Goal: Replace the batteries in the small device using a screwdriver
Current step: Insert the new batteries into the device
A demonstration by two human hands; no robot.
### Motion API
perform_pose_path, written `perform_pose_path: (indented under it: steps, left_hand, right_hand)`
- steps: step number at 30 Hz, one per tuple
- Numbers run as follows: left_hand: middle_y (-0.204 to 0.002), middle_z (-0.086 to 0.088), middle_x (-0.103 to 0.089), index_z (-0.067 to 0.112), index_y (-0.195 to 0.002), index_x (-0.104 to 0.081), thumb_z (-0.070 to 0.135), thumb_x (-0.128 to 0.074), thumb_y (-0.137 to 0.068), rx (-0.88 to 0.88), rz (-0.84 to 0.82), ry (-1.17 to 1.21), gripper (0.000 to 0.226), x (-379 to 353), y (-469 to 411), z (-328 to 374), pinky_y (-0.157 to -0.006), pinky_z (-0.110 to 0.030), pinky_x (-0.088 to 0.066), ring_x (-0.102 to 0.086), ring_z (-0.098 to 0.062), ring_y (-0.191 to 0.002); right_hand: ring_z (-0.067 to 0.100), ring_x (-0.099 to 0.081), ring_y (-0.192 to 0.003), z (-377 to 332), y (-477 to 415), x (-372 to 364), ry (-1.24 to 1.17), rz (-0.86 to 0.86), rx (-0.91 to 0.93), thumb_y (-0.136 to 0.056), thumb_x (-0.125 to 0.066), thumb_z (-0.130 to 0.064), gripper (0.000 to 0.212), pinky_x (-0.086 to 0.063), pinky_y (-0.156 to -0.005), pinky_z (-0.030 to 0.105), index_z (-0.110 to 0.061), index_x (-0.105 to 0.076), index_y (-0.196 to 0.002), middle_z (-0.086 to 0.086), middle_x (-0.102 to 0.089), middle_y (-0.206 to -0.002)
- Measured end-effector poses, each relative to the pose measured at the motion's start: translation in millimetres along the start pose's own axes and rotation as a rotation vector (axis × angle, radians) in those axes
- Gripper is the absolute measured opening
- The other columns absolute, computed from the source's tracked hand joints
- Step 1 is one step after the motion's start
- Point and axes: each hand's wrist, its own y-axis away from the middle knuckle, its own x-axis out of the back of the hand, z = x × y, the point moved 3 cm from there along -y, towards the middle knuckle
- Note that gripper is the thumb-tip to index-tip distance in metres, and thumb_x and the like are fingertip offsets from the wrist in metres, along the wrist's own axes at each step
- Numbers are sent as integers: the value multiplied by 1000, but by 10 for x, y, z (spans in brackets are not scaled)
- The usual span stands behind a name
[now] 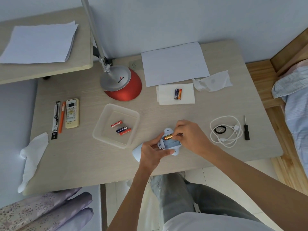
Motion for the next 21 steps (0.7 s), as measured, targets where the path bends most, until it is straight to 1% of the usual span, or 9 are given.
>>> perform_pose_path:
  steps: [3, 6, 9, 10, 13, 15, 17, 19, 21]
  left_hand:
    - [-122, 1, -82, 11, -145, -68, 38, -105, -53, 3, -2, -11, 103, 3, -2, -2, -105, -49, -61, -79, -22, -114]
    - [-123, 1, -82, 12, -145, -68, 39, -105, -53, 2, 0, -31, 102, 11, -8, 6, -105, -48, -62, -79, -21, -113]
    - [-122, 2, -82, 12, -144, -69, 31, -107, -58, 10, 0, -46, 96, 24, -13, -2, -104, -50, -62, -79, -21, -113]
    - [-122, 3, -82, 12, -144, -69, 31, -107, -58, 10, -1, -47, 96, 25, -15, 5, -105, -50, -62, -79, -20, -112]
    - [-123, 2, -82, 11, -145, -68, 40, -106, -54, 2, -9, -46, 103, 23, -16, 29, -105, -49, -61, -79, -21, -113]
    - [-123, 2, -82, 12, -145, -68, 41, -105, -54, 1, -15, -45, 102, 23, -20, 26, -105, -50, -61, -79, -22, -113]
    - [-123, 3, -82, 13, -146, -68, 40, -106, -56, -2, -15, -60, 101, 32, -15, 19, -104, -50, -62, -79, -21, -113]
    - [-122, 3, -82, 12, -145, -68, 30, -106, -60, 0, -20, -57, 96, 32, -5, 3, -105, -50, -62, -79, -20, -113]
    - [-122, 3, -82, 10, -145, -68, 29, -107, -57, 16, -21, -23, 98, 25, 3, 8, -105, -49, -61, -79, -21, -114]
  right_hand:
    - [17, -60, -70, -7, 16, -24, -10, 9, 3, -80, -89, -9, 9, -55, -64, 41, -12, -81, -77, -2, -63, -81]
    - [18, -62, -75, 3, -29, -31, -4, -29, -1, -81, -88, -10, 5, -55, -67, 40, -12, -83, -80, -1, -65, -86]
    - [13, -58, -77, 0, -117, -45, 7, -83, -9, -81, -89, -15, 6, -54, -71, 36, -14, -83, -81, -4, -64, -88]
    - [12, -57, -77, 2, -146, -56, 14, -103, -11, -81, -89, -16, 7, -54, -71, 37, -14, -83, -80, -6, -62, -86]
    - [14, -57, -76, 17, -217, -82, 41, -156, -11, -80, -89, -17, 10, -51, -68, 36, -14, -80, -76, -7, -59, -82]
    - [14, -56, -74, 12, -242, -88, 60, -178, -6, -80, -89, -18, 12, -48, -67, 34, -13, -80, -75, -6, -60, -81]
    - [14, -57, -73, 1, -242, -73, 59, -200, 3, -80, -89, -19, 11, -48, -67, 32, -14, -80, -76, -6, -62, -81]
    - [9, -61, -70, -1, -246, 16, -20, -187, -26, -79, -91, -21, 9, -51, -67, 28, -18, -82, -77, -9, -66, -79]
    - [8, -66, -69, 32, -302, 181, -166, -96, -100, -77, -93, -21, 9, -51, -67, 19, -20, -84, -78, -11, -71, -78]
